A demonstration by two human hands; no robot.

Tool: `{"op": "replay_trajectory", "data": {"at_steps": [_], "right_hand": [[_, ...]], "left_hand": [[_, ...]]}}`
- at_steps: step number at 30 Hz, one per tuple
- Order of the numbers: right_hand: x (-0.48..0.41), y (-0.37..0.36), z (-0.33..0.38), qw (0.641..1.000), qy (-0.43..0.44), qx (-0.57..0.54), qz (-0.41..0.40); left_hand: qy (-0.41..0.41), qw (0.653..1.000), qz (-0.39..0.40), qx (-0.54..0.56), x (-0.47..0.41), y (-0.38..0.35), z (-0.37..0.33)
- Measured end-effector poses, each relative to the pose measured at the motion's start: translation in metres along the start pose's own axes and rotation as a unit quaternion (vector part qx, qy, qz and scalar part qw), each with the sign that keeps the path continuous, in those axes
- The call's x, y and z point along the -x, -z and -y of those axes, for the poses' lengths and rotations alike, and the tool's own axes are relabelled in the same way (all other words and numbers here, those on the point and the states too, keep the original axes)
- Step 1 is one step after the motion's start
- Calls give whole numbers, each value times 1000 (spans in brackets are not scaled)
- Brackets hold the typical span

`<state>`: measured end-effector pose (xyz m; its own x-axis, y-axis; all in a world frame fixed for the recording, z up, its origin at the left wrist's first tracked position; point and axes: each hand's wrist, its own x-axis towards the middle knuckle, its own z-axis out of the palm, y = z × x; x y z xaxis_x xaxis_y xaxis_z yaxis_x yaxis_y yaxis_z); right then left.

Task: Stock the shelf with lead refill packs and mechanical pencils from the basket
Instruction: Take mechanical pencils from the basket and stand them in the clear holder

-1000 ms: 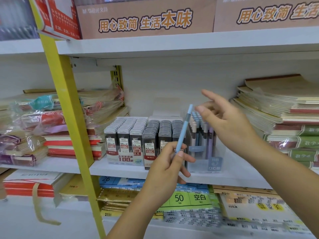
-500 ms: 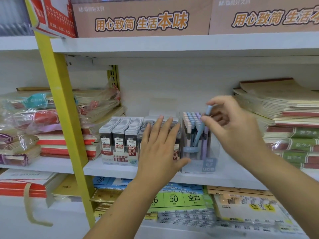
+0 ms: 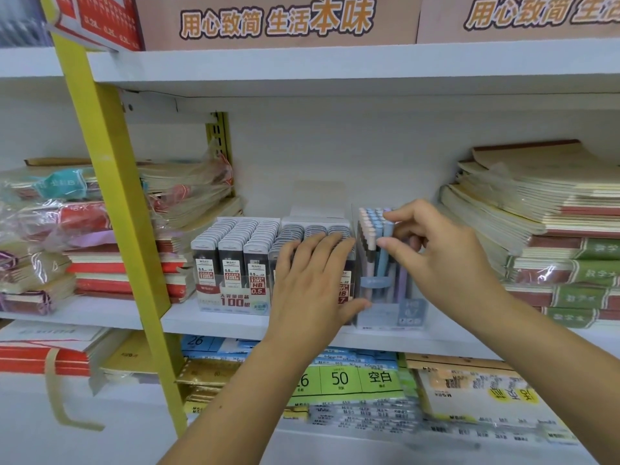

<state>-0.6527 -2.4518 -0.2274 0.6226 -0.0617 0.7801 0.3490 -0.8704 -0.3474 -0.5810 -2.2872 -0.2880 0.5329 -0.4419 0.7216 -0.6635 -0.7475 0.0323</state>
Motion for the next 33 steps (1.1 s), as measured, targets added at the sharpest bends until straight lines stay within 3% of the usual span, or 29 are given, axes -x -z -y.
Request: {"op": "replay_trajectory", "data": {"at_steps": [9, 13, 16, 18, 22, 25, 29, 33], "right_hand": [[-5, -9, 0, 999, 5, 39, -16], [-5, -15, -5, 994, 36, 99, -10], [-8, -16, -11, 974, 77, 211, -38], [-7, -16, -16, 966, 64, 246, -44], [1, -15, -21, 989, -30, 146, 17], [24, -14, -19, 994, -77, 74, 5], [54, -29, -16, 967, 8, 255, 23], [55, -43, -20, 963, 30, 257, 75]], "left_hand": [[-8, 1000, -11, 5, 0, -2, 2], [-13, 1000, -21, 10, 0, -2, 3], [-13, 1000, -16, 9, 0, -2, 3], [-12, 1000, -8, 10, 0, -1, 4], [-14, 1000, 8, 16, 0, 4, 3], [-16, 1000, -5, 15, 4, 10, 8], [13, 1000, -17, -23, 12, 16, 30], [16, 1000, 16, -17, 13, 15, 38]]}}
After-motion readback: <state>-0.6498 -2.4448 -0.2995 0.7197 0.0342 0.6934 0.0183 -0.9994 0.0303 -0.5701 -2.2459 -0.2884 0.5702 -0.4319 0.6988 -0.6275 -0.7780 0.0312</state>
